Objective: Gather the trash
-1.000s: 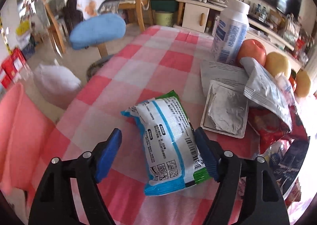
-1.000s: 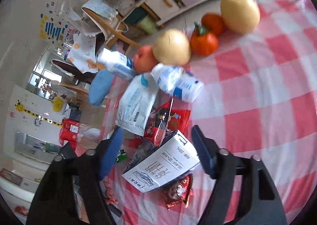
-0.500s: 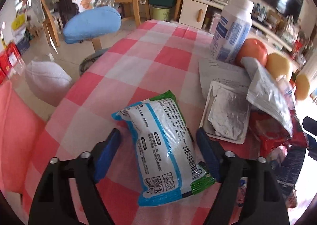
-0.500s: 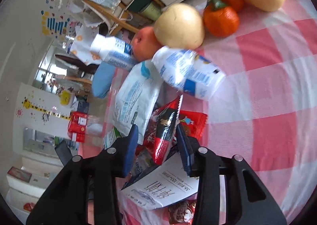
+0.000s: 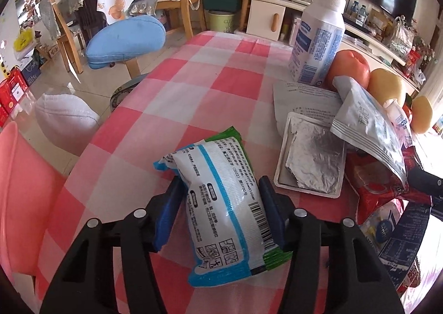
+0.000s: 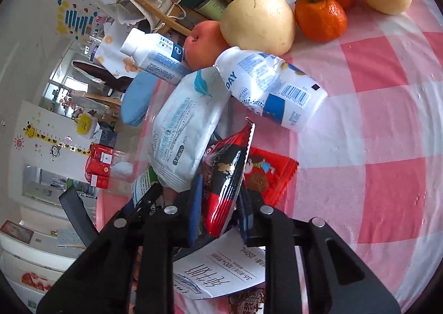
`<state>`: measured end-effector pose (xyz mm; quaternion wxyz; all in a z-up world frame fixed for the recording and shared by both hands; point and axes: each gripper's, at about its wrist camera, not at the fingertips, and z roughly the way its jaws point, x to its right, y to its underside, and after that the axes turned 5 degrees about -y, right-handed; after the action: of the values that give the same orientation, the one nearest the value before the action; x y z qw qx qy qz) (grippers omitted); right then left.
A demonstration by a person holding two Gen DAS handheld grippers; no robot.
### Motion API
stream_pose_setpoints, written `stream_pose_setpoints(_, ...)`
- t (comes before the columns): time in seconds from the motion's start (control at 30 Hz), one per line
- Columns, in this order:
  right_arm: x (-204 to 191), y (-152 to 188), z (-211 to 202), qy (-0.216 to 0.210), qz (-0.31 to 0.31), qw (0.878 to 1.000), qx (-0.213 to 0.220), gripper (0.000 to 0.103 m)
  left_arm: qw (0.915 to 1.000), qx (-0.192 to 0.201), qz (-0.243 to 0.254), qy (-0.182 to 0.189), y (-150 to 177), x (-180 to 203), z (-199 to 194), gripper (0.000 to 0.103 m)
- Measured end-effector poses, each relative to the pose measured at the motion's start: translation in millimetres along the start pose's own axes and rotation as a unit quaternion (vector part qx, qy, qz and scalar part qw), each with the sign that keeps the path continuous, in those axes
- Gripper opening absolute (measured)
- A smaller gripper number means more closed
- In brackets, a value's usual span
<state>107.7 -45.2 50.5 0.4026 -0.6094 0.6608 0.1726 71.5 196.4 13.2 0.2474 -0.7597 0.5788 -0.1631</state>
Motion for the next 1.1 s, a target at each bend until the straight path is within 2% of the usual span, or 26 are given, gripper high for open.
stream_pose_setpoints(0.03,-1,0,-2,-0.001,-0.001,1.000,0.002,0.018,1.0000,0.000,-0.002,0.003,0,-1,0,0.056)
stream_pose_setpoints(0.17,-13,1,-12,0.019,-0.030,0.999,0.018,0.016,0.9998,0.000,-0.010,0.017,1,-7,-1,0.052)
stream_pose_setpoints(0.4,-29,7,-29,0.025,-0.052,0.997,0.042,0.013,0.9985,-0.002,-0.026,0.048,3,-18,-2,0.047)
stream_pose_setpoints(0.7,-57,16,-56,0.048,-0.103,0.990,0.089,0.010,0.9946,-0.007,-0.045,0.093,6,-33,-6,0.042)
stream_pose_setpoints(0.87,-64,21,-77,0.042,-0.107,0.987,0.114,0.010,0.9920,-0.006,-0.055,0.114,9,-42,-12,0.041)
stream_pose_setpoints(1.1,-82,35,-90,0.035,-0.124,0.983,0.128,0.010,0.9889,0.013,-0.056,0.137,9,-53,-31,0.041)
